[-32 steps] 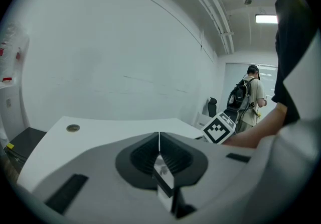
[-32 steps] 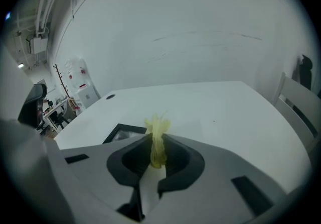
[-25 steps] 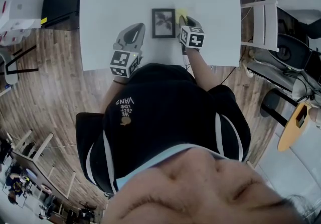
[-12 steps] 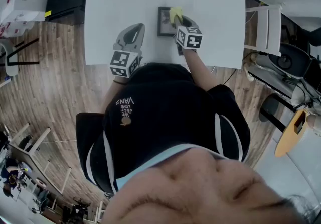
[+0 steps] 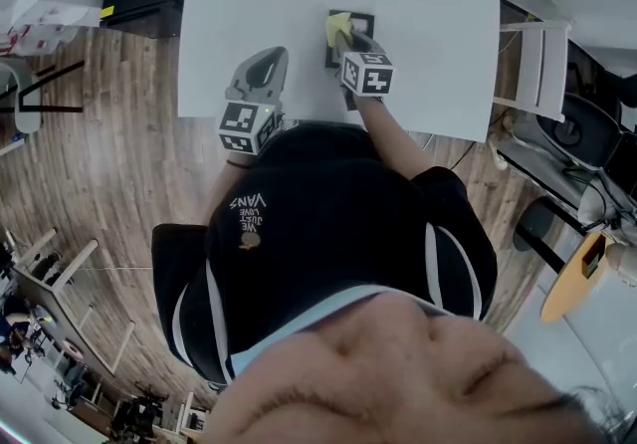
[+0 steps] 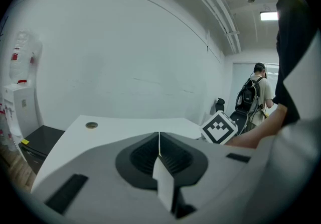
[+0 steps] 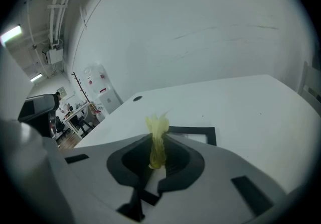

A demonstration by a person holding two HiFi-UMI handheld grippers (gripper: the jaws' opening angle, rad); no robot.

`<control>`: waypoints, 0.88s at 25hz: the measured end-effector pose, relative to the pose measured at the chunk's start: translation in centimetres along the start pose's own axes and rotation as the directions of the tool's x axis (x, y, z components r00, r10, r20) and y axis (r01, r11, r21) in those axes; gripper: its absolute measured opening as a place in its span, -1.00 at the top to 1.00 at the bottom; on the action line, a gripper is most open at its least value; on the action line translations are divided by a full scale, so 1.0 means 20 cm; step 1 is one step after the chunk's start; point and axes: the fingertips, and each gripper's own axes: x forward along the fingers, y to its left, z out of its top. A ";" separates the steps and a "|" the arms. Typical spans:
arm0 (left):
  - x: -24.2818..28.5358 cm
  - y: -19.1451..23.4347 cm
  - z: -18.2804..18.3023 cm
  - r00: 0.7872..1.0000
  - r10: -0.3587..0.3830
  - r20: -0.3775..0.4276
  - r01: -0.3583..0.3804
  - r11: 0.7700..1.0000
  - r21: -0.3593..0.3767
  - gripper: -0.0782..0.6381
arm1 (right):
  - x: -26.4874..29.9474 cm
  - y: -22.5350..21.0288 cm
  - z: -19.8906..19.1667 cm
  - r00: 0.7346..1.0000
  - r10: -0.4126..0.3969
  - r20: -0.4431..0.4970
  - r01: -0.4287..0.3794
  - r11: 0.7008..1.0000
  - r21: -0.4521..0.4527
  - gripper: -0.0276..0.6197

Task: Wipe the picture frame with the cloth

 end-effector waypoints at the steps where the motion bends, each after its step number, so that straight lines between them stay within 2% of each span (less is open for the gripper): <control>1: -0.01 0.01 0.00 1.000 0.004 -0.001 -0.004 1.000 -0.002 0.73 | 0.01 0.01 0.00 1.000 0.005 -0.003 -0.005 1.000 0.000 0.77; 8: -0.03 0.04 -0.02 1.000 0.014 -0.011 -0.014 1.000 -0.002 0.73 | 0.07 0.06 -0.06 0.999 0.018 -0.028 -0.017 1.000 0.020 0.77; 22: 0.02 0.00 -0.02 0.999 -0.038 -0.019 0.038 0.999 0.010 0.73 | 0.02 -0.05 -0.12 0.998 -0.050 -0.035 0.051 0.998 0.033 0.77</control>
